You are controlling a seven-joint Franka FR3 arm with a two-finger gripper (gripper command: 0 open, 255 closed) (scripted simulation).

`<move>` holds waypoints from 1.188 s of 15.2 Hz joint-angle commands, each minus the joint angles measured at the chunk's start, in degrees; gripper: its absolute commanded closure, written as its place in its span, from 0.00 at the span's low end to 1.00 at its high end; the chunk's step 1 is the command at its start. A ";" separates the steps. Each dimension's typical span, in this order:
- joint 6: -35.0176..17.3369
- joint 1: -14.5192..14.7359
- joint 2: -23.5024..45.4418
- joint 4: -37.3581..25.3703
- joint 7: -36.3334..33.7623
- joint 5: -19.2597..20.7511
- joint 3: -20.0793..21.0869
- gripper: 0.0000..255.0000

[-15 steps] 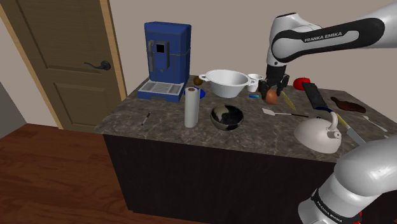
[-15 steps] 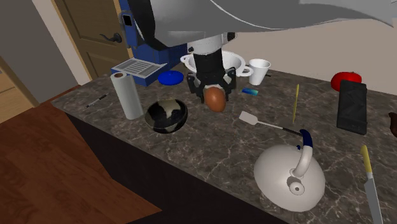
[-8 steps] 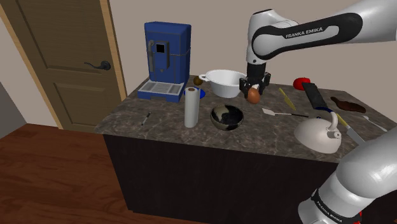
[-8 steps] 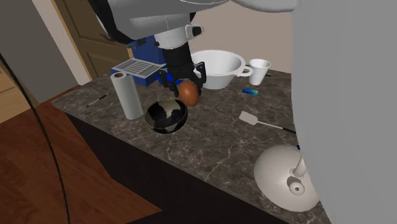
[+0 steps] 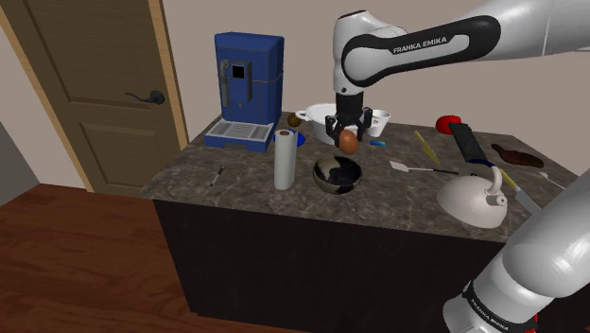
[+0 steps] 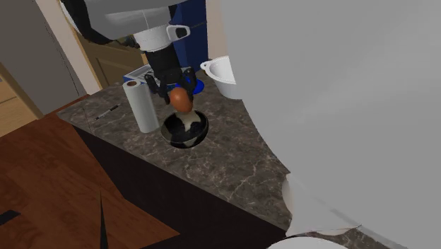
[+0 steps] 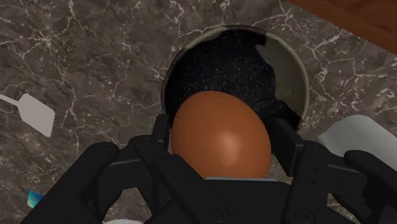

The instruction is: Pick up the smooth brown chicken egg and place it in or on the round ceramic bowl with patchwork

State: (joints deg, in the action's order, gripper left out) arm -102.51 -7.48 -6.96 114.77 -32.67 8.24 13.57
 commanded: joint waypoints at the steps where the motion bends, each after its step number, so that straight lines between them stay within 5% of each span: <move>1: -0.88 0.21 1.24 -0.23 -0.87 0.19 0.35 1.00; 13: -9.83 0.18 3.54 6.65 -2.69 1.21 0.45 1.00; 18: -9.83 0.18 3.54 6.65 -2.69 1.21 0.45 1.00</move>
State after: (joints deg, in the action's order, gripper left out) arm -112.30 -7.30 -3.42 121.41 -35.36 9.44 14.02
